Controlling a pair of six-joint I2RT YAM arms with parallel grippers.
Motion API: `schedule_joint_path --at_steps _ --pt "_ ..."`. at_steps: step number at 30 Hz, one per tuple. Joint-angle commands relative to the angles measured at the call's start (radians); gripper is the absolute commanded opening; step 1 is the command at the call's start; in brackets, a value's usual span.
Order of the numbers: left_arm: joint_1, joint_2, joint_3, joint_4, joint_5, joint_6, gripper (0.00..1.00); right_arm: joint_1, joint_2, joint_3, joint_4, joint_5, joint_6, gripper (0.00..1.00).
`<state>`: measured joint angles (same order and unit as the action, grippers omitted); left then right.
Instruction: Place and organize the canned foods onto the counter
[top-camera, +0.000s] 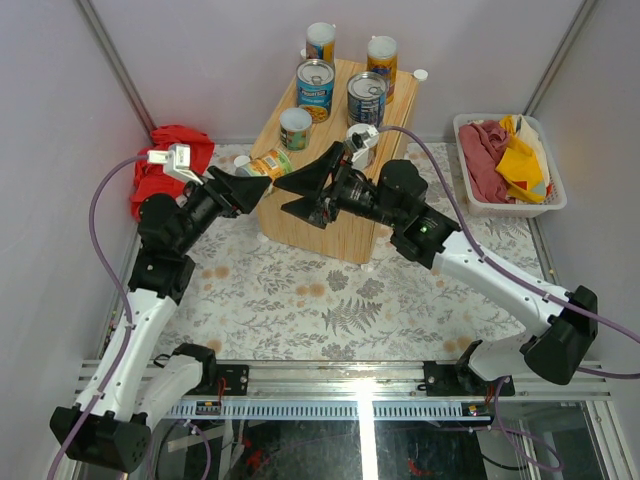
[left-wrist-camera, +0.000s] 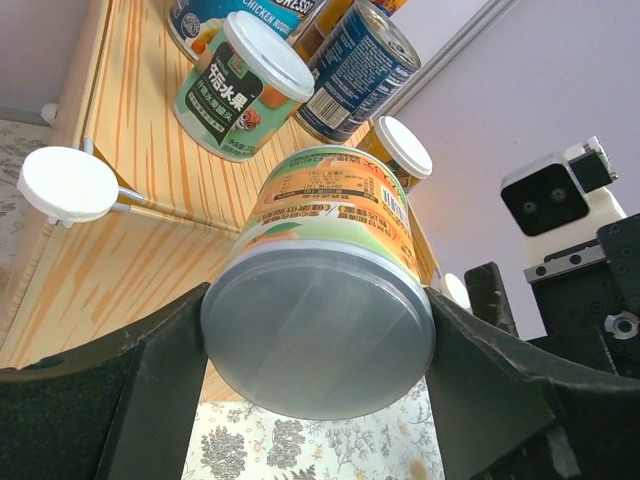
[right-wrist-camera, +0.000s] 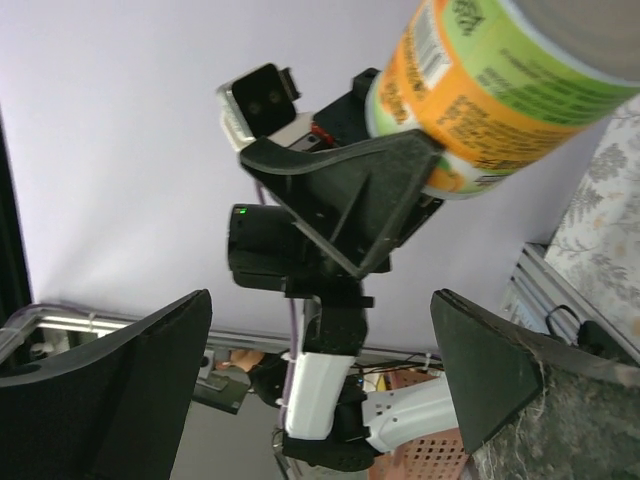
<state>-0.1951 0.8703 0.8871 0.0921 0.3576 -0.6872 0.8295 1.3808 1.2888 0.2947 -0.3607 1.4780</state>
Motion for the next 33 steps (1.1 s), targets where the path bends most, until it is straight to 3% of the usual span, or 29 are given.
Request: schedule_joint_path --at_steps 1,7,13,17,24,33 --pt "0.002 -0.016 0.102 0.093 -0.018 0.043 0.0 -0.011 -0.037 0.083 -0.128 -0.022 -0.174 0.97" --pt "0.002 0.04 0.225 -0.05 0.048 0.09 0.0 -0.011 -0.058 0.251 -0.453 0.124 -0.597 0.95" --pt "0.002 0.126 0.368 -0.204 0.184 0.097 0.0 -0.003 -0.061 0.316 -0.62 0.238 -1.029 0.94" --pt "-0.006 0.188 0.439 -0.272 0.289 0.069 0.0 0.01 -0.094 0.285 -0.626 0.332 -1.275 0.94" --pt "-0.03 0.241 0.501 -0.356 0.354 0.028 0.0 0.049 -0.147 0.211 -0.57 0.438 -1.608 0.96" --pt "-0.057 0.307 0.615 -0.515 0.388 0.055 0.0 0.163 -0.172 0.195 -0.53 0.479 -1.854 0.99"
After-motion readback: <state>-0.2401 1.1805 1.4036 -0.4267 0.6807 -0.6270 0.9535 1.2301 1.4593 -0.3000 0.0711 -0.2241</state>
